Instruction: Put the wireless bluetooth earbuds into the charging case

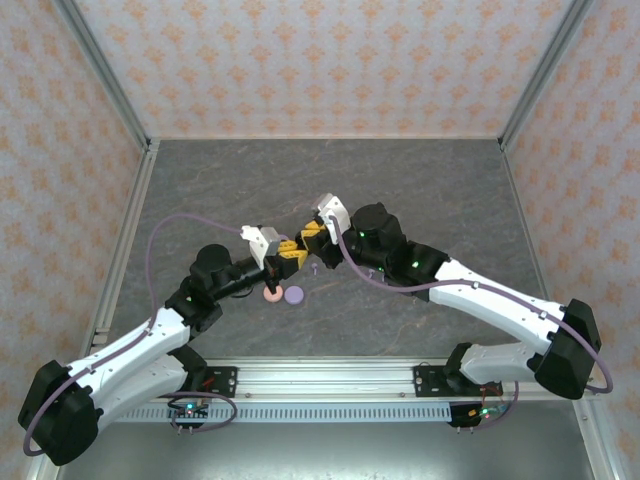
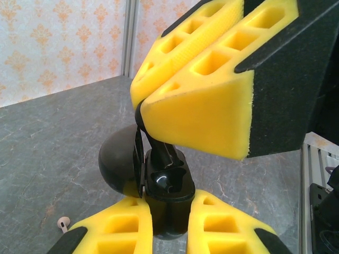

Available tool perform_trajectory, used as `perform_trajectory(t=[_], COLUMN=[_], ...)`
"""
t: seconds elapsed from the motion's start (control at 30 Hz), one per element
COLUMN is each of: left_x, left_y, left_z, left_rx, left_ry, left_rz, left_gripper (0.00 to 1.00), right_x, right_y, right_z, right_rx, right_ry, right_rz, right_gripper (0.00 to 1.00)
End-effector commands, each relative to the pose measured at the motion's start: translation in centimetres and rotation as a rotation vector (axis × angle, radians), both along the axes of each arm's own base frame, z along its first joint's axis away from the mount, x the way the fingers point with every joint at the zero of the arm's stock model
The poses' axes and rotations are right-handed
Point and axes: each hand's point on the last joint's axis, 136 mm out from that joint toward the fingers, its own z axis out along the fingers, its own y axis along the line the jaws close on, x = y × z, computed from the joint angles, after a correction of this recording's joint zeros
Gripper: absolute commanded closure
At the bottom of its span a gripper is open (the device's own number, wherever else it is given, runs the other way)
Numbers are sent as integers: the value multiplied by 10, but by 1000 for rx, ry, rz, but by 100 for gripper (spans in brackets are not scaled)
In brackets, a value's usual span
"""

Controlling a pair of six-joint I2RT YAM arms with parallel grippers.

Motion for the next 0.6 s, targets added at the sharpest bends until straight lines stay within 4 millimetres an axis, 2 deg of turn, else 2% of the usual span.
perform_trajectory(t=[0.0, 0.23, 0.57], left_x=[-4, -2, -2], left_y=[-4, -3, -4], left_z=[35, 36, 35], left_rx=[-57, -57, -56], left_ry=[-82, -83, -79], left_rz=[-25, -18, -19], left_gripper=[100, 100, 100], right_x=[-3, -12, -18], right_y=[3, -3, 1], right_z=[12, 8, 2], right_rx=[17, 10, 8], right_ry=[-25, -5, 24], right_rz=[19, 38, 72], right_gripper=[84, 84, 84])
